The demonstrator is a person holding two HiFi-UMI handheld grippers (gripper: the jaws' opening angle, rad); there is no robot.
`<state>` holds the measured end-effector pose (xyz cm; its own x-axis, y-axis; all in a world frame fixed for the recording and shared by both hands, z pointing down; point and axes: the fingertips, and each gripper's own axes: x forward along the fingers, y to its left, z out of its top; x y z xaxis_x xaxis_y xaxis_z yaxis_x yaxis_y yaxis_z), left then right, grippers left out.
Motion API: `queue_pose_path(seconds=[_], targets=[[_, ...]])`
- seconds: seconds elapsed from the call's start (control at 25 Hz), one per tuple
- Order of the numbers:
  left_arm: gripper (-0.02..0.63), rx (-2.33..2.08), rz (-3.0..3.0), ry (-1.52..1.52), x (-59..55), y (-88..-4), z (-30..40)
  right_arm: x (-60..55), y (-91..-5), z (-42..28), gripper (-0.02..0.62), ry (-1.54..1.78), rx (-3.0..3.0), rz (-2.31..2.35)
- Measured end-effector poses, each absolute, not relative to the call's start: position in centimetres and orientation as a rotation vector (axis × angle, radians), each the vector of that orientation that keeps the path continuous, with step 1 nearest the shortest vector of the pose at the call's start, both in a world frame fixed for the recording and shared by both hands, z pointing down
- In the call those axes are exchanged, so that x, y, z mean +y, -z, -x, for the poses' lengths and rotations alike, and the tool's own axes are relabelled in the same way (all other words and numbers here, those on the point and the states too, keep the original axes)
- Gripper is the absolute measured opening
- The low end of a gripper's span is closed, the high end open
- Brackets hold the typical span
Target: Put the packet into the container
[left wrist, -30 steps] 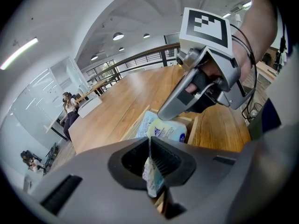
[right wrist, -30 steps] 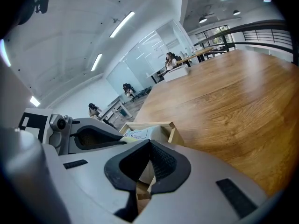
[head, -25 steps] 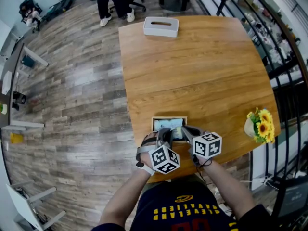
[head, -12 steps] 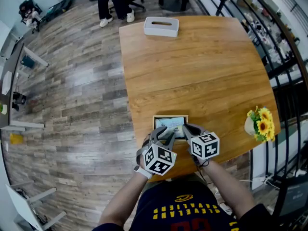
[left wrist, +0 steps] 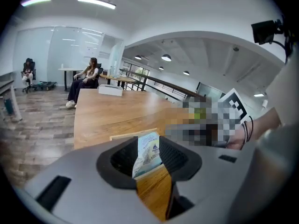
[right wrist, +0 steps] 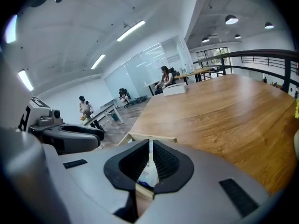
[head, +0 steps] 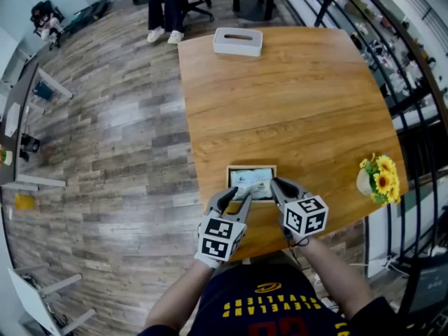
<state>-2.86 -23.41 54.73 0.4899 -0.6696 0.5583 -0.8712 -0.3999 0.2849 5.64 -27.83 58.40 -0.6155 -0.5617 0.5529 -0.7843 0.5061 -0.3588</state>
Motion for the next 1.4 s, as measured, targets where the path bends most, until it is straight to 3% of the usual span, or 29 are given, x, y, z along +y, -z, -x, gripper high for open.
queue_pose_path(seconds=[0.56, 0.68, 0.84, 1.4], targets=[[0.124, -1.255, -2.297, -0.311, -19.3, -49.0, 2.0, -24.1, -48.7, -4.1, 0.012, -0.681, -2.623, -1.151], [0.052, -1.272, -2.335, -0.236, -18.6, -47.0, 2.0, -22.8, -47.1, -3.8, 0.012, -0.650, -2.664, -1.140], [0.003, -1.295, -2.362, -0.180, -18.0, -44.4, 2.3, -21.2, -44.9, -3.3, 0.012, -0.610, -2.717, -1.117], [0.002, -1.266, -2.491, -0.100, -14.3, -39.3, 2.0, -16.2, -39.6, -2.2, 0.011, -0.455, -2.814, -1.165]])
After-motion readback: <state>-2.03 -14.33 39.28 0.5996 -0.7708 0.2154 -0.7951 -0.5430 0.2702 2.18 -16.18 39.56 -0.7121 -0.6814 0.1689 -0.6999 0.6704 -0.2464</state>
